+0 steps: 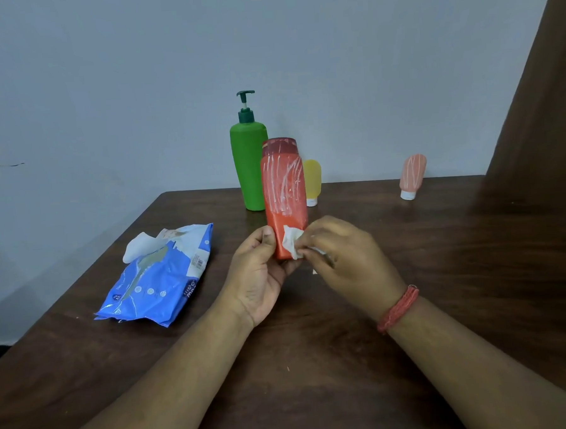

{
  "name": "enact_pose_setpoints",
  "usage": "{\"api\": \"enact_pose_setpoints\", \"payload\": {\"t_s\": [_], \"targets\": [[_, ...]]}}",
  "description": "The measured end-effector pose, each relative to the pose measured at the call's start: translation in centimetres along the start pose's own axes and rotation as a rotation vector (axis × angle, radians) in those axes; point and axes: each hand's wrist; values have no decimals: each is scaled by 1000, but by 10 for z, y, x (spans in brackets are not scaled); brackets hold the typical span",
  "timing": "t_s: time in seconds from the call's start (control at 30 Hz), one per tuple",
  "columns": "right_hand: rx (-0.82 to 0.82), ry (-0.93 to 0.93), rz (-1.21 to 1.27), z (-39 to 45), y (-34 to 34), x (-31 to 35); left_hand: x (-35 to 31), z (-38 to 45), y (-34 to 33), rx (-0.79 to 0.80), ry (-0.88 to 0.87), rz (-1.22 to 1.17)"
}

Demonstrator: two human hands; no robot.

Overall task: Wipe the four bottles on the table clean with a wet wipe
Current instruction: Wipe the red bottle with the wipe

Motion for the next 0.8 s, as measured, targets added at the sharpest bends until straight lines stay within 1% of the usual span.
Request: {"api": "enact_pose_setpoints", "payload": {"t_s": [0.1, 0.13, 0.2, 0.23, 0.27, 0.33, 0.37, 0.47, 0.5, 0.6, 0.63, 0.73, 0.8], "targets": [[-92, -92, -3, 2, 0, -3, -1, 0, -1, -1, 9, -30], [-90, -82, 9, 2, 1, -3, -1, 0, -2, -10, 16, -41], [-7, 22, 5, 0, -1, -2, -2, -1, -3, -29, 18, -47], [9, 54, -3, 0, -2, -2, -2, -1, -2, -32, 17, -48], [-13, 36, -3, 0, -2, -4, -2, -1, -3, -29, 19, -51], [-100, -66, 26, 0, -1, -6, -3, -3, -4, -23, 31, -64], [-111, -80, 34, 0, 0, -6, -3, -3, -4, -21, 35, -72], [-24, 27, 16, -2, 1, -5, -5, -4, -5, -21, 38, -87], [-17, 35, 9, -2, 1, -6, -6, -5, -5, -22, 44, -92], [-88, -62, 37, -2, 0, -8, -6, -6, -6, -10, 46, -97], [-84, -72, 38, -2, 0, -7, -6, -6, -6, -11, 44, -97], [21, -20, 11, -3, -2, -4, -8, -6, -4, -24, 42, -98], [29, -23, 1, -2, -2, -5, -9, -4, -4, -35, 40, -73]]}}
Point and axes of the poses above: each hand's wrist, its own z-axis towards the middle knuckle, its own y-axis out of the back of the hand, x = y × z, and after that the axes turned 7 degrees about -z, right-handed
